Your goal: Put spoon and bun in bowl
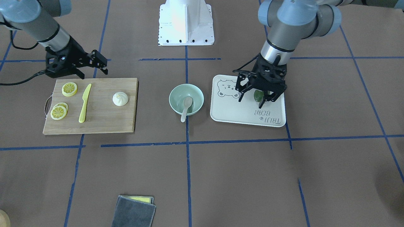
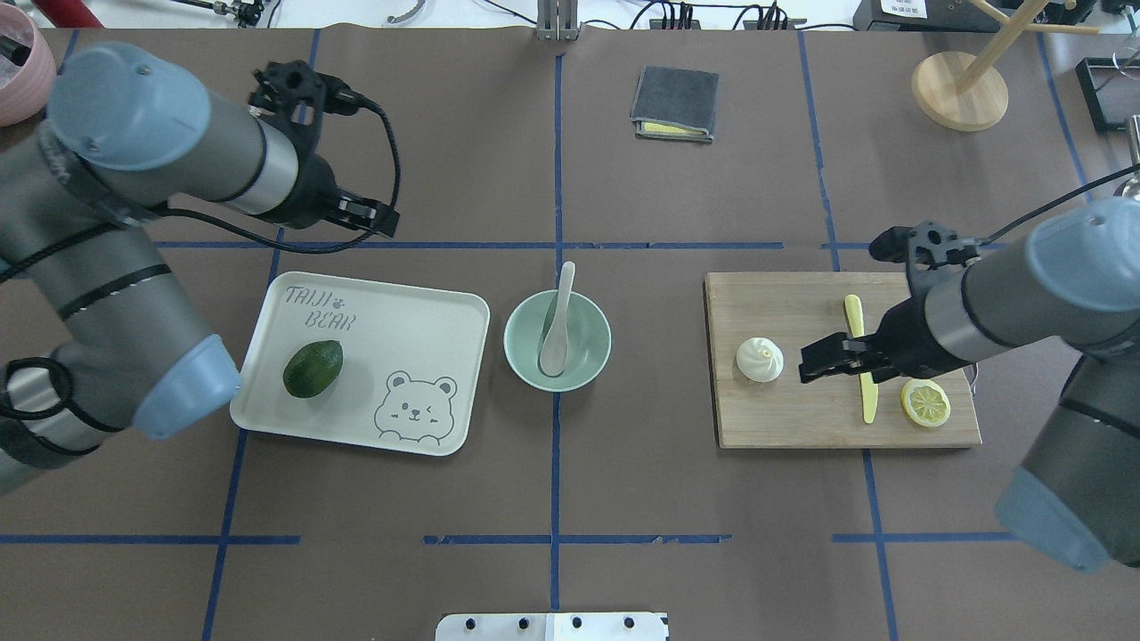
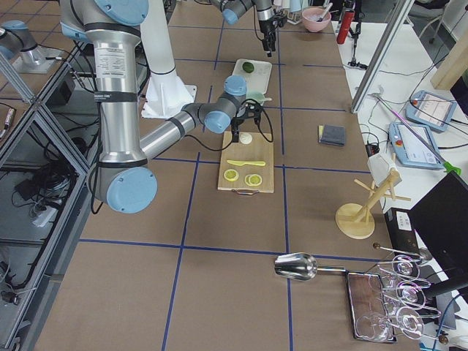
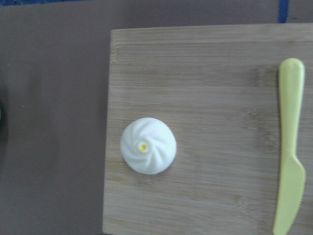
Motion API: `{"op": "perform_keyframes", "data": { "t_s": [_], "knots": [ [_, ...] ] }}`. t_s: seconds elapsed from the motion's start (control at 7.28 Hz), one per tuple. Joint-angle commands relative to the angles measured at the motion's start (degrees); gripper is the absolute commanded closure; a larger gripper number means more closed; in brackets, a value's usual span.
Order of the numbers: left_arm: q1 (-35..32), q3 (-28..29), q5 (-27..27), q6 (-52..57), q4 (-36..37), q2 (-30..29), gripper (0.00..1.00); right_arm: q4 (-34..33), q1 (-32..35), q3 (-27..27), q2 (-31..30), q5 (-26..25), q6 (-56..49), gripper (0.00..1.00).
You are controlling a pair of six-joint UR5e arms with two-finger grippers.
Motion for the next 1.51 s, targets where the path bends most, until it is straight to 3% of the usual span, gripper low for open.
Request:
{"op": "perform_keyframes", "data": {
  "t_s": [0.0, 0.27, 0.82, 0.96, 1.1, 1.37],
  "knots": [
    [-6.0, -3.1, -2.0, 8.6, 0.3, 5.0, 0.24, -3.1, -6.1, -1.1, 4.5, -10.2, 3.2, 0.00],
    [-6.0, -2.6, -1.8, 8.6, 0.2, 4.5, 0.23, -3.4, -6.2, -7.7, 9.2, -13.0, 3.2, 0.00],
    [-5.7, -2.4, -1.4, 8.3, 0.3, 4.2, 0.19, -3.4, -6.0, -12.1, 11.0, -14.4, 3.1, 0.07],
    [-5.7, -2.4, -1.4, 8.2, 0.3, 4.2, 0.17, -3.4, -6.0, -12.1, 11.0, -14.4, 3.1, 0.19],
    [-5.7, -2.4, -1.3, 8.1, 0.3, 4.3, 0.17, -3.5, -6.0, -12.4, 11.0, -14.9, 3.1, 0.21],
    [-5.5, -2.0, -1.2, 8.1, 0.2, 4.3, 0.17, -3.5, -5.9, -12.1, 10.8, -14.9, 3.1, 0.43]
  ]
}}
